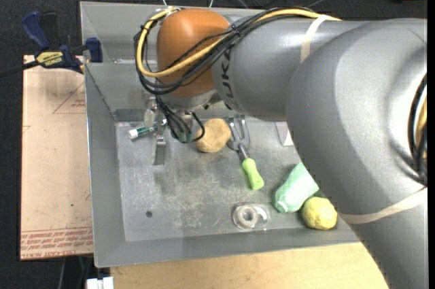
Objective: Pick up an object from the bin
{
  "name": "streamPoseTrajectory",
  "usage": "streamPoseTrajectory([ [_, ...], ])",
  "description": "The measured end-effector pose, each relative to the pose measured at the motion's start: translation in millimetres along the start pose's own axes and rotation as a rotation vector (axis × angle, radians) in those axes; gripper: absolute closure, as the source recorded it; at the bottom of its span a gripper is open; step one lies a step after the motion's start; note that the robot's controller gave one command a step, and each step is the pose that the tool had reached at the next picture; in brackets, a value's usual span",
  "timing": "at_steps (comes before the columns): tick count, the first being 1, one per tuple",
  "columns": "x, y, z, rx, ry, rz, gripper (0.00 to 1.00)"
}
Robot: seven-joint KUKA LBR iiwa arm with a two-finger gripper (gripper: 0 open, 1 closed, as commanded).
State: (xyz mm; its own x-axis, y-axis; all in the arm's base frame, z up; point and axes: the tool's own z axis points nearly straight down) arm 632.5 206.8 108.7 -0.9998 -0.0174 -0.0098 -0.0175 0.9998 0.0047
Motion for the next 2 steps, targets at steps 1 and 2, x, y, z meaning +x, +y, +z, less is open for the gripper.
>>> streamPoseTrajectory([
  [1, -20.2, 1.0, 11.9, -0.001, 0.000, 0.140, 0.00],
  [2, -16.3, 0.1, 19.8, 0.000, 0.000, 0.066, 0.00],
])
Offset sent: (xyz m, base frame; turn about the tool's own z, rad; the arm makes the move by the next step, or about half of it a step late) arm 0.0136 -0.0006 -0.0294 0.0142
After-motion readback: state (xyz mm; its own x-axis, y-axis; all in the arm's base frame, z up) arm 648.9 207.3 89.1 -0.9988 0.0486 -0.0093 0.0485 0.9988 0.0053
